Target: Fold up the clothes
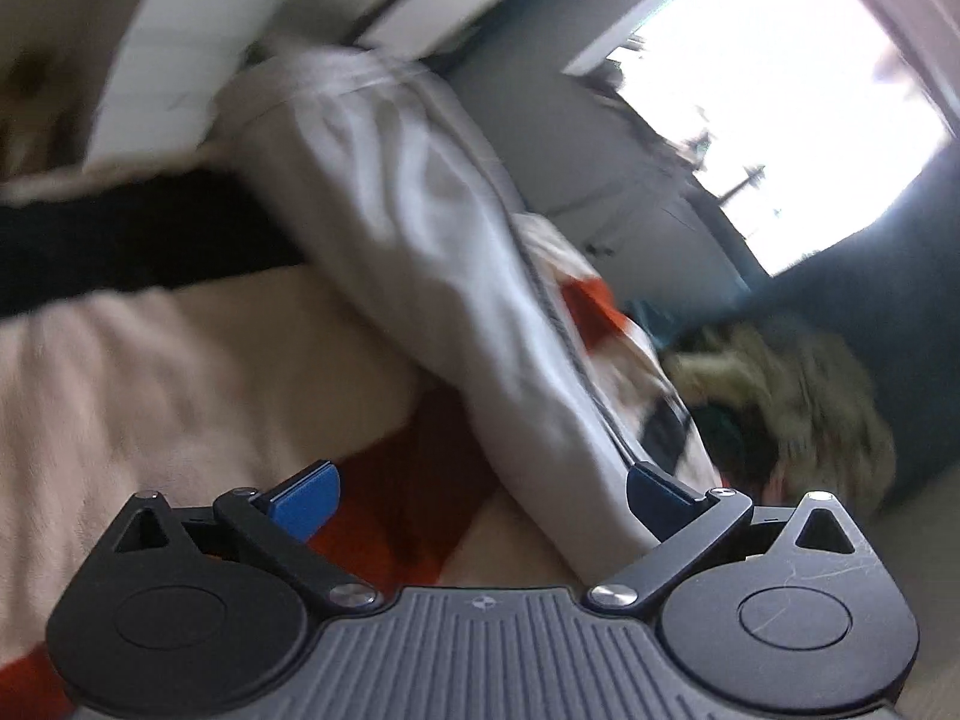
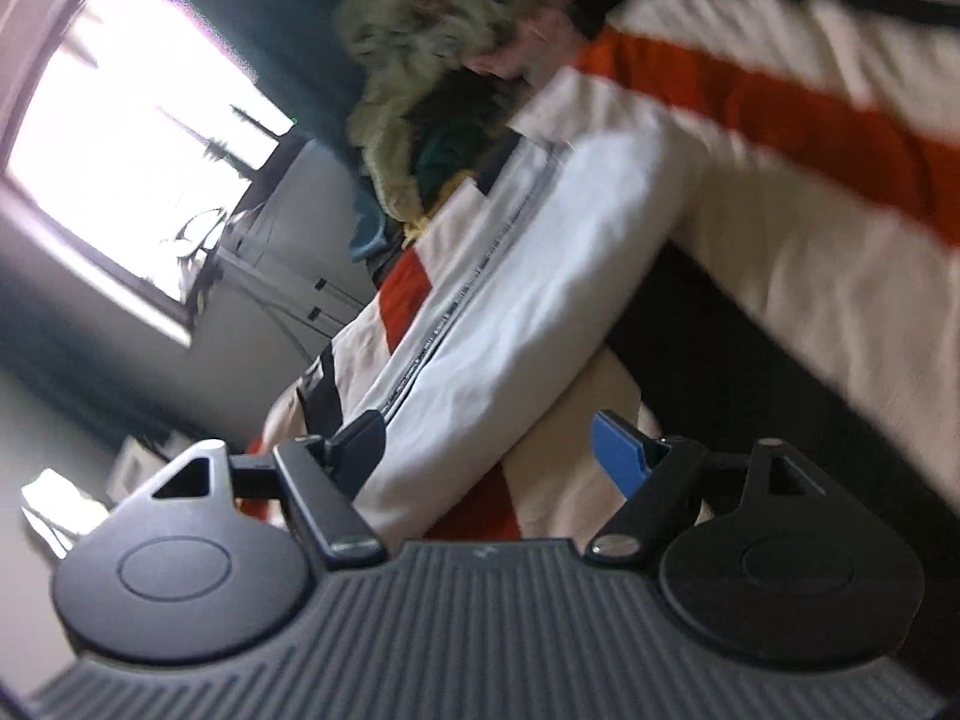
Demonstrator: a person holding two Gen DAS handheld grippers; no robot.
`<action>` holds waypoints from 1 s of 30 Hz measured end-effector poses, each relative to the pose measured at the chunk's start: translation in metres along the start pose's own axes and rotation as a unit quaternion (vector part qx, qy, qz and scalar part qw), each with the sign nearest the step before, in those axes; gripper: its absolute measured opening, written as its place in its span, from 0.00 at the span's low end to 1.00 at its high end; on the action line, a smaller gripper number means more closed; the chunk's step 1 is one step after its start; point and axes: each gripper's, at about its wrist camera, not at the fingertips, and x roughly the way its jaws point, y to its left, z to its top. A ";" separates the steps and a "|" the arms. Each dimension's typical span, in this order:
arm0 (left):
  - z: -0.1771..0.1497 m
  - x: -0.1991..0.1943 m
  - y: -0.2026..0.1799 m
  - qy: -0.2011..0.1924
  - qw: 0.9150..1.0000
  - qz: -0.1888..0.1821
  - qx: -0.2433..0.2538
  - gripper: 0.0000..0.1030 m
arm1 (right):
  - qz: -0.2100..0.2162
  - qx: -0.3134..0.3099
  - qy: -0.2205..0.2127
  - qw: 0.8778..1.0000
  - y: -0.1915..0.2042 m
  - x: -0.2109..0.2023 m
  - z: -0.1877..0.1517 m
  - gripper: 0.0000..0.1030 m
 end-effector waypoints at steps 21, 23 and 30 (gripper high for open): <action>0.100 0.104 0.085 -0.165 0.961 -0.064 -0.211 0.76 | -0.047 0.087 -0.138 0.985 -0.067 0.157 0.057 0.53; 0.107 0.113 0.083 -0.178 0.962 -0.055 -0.200 0.64 | -0.042 0.099 -0.154 0.982 -0.074 0.167 0.064 0.52; 0.126 0.123 0.092 -0.149 0.964 -0.035 -0.216 0.23 | -0.062 0.052 -0.189 0.979 -0.066 0.165 0.075 0.16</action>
